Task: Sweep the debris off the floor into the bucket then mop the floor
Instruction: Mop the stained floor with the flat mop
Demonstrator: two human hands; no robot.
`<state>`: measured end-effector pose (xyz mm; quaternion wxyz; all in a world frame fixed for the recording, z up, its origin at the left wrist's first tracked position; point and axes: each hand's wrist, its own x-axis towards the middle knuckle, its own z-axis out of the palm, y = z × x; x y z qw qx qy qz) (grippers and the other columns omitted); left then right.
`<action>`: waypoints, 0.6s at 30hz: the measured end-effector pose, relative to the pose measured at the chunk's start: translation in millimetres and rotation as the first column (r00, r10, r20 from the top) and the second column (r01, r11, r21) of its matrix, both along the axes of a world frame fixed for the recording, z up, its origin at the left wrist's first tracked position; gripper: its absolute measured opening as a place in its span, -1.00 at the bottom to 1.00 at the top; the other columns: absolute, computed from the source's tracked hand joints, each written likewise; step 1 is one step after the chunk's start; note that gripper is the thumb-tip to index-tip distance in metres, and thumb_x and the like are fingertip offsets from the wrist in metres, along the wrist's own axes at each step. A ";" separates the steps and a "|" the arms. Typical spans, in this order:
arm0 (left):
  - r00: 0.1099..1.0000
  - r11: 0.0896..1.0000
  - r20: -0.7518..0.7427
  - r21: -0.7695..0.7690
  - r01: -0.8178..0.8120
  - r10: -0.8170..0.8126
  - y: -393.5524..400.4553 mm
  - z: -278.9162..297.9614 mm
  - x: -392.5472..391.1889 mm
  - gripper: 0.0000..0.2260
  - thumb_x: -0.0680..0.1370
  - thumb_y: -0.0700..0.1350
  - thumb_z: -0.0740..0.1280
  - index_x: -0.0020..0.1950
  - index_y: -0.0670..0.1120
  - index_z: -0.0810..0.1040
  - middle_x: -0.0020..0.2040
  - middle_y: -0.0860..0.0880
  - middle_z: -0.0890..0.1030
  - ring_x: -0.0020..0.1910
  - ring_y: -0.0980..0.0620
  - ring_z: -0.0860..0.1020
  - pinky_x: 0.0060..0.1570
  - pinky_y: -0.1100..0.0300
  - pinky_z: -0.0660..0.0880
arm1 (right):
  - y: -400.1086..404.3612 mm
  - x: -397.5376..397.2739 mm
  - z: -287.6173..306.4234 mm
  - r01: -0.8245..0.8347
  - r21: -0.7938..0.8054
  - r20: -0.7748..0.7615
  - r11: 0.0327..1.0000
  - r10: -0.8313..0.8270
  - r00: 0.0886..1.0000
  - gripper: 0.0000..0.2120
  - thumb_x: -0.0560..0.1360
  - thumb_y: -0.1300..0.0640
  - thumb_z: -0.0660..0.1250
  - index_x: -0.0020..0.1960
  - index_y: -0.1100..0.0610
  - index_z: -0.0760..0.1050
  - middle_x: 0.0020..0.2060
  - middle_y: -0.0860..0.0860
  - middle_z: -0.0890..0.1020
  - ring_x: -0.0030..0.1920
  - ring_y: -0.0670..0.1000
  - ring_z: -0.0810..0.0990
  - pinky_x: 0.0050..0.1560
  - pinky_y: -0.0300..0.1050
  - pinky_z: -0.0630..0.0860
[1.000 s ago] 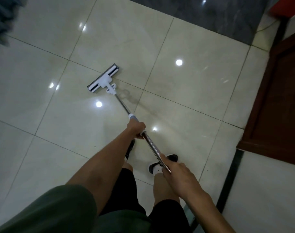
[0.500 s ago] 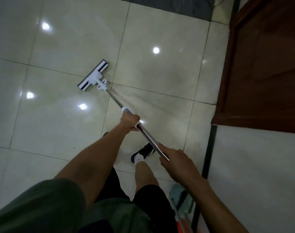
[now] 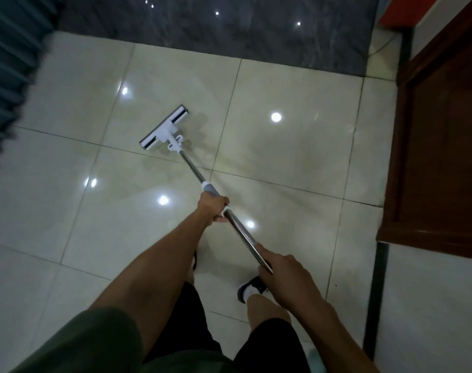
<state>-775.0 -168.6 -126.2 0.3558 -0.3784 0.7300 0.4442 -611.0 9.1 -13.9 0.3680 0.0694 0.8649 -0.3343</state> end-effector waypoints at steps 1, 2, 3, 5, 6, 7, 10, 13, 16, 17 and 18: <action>1.000 1.000 -0.004 -0.003 0.000 0.000 -11.6 -0.1 -13.0 -0.74 0.54 -0.21 0.42 0.11 -0.21 0.38 -0.09 -0.28 0.61 -0.38 -0.16 0.67 -0.46 -0.01 0.64 | -10.8 -11.8 -2.1 -0.005 0.002 -0.017 1.000 0.005 1.000 -0.47 0.58 0.00 0.16 0.49 -0.31 0.11 -0.16 0.05 0.57 -0.14 0.11 0.59 -0.13 -0.03 0.55; 1.000 1.000 -0.010 -0.008 0.004 -0.004 -24.2 -0.9 -27.1 -0.72 0.54 -0.21 0.43 0.14 -0.23 0.38 -0.08 -0.29 0.61 -0.39 -0.15 0.67 -0.46 -0.02 0.64 | -23.1 -24.8 -4.1 -0.011 0.005 -0.033 1.000 0.012 0.999 -0.47 0.58 -0.01 0.16 0.48 -0.31 0.11 -0.16 0.04 0.57 -0.14 0.11 0.58 -0.14 -0.02 0.54; 1.000 1.000 -0.020 -0.013 0.012 -0.013 -38.2 -2.5 -41.5 -0.71 0.54 -0.21 0.43 0.15 -0.23 0.39 -0.09 -0.28 0.61 -0.43 -0.12 0.66 -0.52 0.02 0.61 | -36.8 -38.6 -6.3 -0.017 0.007 -0.046 1.000 0.017 0.999 -0.47 0.58 -0.01 0.16 0.48 -0.31 0.10 -0.15 0.04 0.57 -0.14 0.11 0.57 -0.15 -0.02 0.52; 0.999 1.000 -0.035 -0.016 0.019 -0.019 -68.4 -7.9 -72.8 -0.72 0.54 -0.21 0.43 0.13 -0.23 0.39 -0.12 -0.26 0.59 -0.48 -0.08 0.64 -0.57 0.10 0.57 | -66.8 -67.7 -12.3 -0.022 -0.001 -0.068 1.000 0.022 0.997 -0.48 0.60 -0.01 0.15 0.49 -0.32 0.09 -0.13 0.02 0.58 -0.15 0.08 0.53 -0.20 -0.04 0.47; 0.999 1.000 -0.035 -0.012 0.012 -0.013 -84.8 -11.6 -90.1 -0.74 0.54 -0.22 0.43 0.10 -0.23 0.39 -0.12 -0.26 0.59 -0.44 -0.11 0.65 -0.53 0.06 0.60 | -83.6 -83.4 -15.5 -0.020 -0.009 -0.081 1.000 0.020 0.996 -0.48 0.60 -0.01 0.15 0.49 -0.32 0.10 -0.14 0.00 0.58 -0.18 0.06 0.51 -0.23 -0.04 0.46; 0.999 1.000 -0.033 -0.005 0.002 -0.002 -101.9 -15.3 -108.0 -0.76 0.54 -0.23 0.44 0.05 -0.22 0.39 -0.13 -0.26 0.58 -0.38 -0.15 0.66 -0.45 -0.01 0.64 | -100.9 -100.1 -18.4 -0.017 -0.017 -0.091 1.000 0.015 0.996 -0.49 0.61 -0.01 0.15 0.48 -0.32 0.10 -0.15 -0.02 0.58 -0.20 0.04 0.50 -0.24 -0.04 0.47; 1.000 1.000 -0.023 0.016 -0.007 0.008 -155.0 -27.8 -165.2 -0.79 0.54 -0.26 0.42 -0.09 -0.19 0.38 -0.14 -0.26 0.58 -0.33 -0.16 0.65 -0.35 -0.07 0.66 | -155.5 -154.2 -25.7 0.020 -0.023 -0.078 1.000 -0.021 0.997 -0.50 0.62 -0.01 0.15 0.47 -0.33 0.08 -0.15 -0.02 0.58 -0.18 0.03 0.54 -0.16 -0.01 0.56; 1.000 1.000 -0.014 0.002 0.028 -0.028 -202.0 -37.9 -221.2 -0.79 0.55 -0.25 0.42 -0.10 -0.21 0.38 -0.14 -0.27 0.58 -0.34 -0.16 0.65 -0.34 -0.08 0.66 | -207.6 -208.0 -30.2 0.033 0.003 -0.083 0.999 -0.033 0.996 -0.48 0.62 0.02 0.15 0.49 -0.30 0.06 -0.15 0.01 0.60 -0.19 0.06 0.55 -0.17 -0.01 0.57; 0.998 0.998 -0.014 -0.015 0.058 -0.059 -233.3 -42.3 -267.5 -0.79 0.55 -0.24 0.41 -0.11 -0.19 0.37 -0.18 -0.24 0.59 -0.37 -0.14 0.65 -0.37 -0.05 0.65 | -247.6 -251.6 -32.3 0.053 0.039 -0.093 0.998 -0.049 0.994 -0.47 0.63 0.02 0.15 0.50 -0.30 0.06 -0.18 0.00 0.56 -0.22 0.05 0.51 -0.26 -0.06 0.47; 0.998 0.998 -0.017 -0.021 0.059 -0.060 -240.6 -42.6 -278.8 -0.78 0.55 -0.24 0.41 -0.12 -0.18 0.36 -0.19 -0.23 0.59 -0.38 -0.13 0.64 -0.42 -0.01 0.64 | -258.2 -262.1 -31.9 0.056 0.054 -0.094 0.997 -0.051 0.994 -0.48 0.63 0.02 0.16 0.51 -0.29 0.07 -0.19 -0.01 0.55 -0.23 0.03 0.49 -0.28 -0.09 0.43; 0.998 0.998 -0.021 -0.022 0.058 -0.058 -246.0 -42.4 -288.0 -0.77 0.55 -0.24 0.42 -0.13 -0.17 0.35 -0.20 -0.22 0.58 -0.38 -0.12 0.64 -0.47 0.02 0.62 | -266.9 -270.6 -31.3 0.058 0.070 -0.088 0.996 -0.052 0.995 -0.48 0.64 0.02 0.16 0.52 -0.27 0.07 -0.19 -0.01 0.54 -0.23 0.02 0.48 -0.28 -0.12 0.41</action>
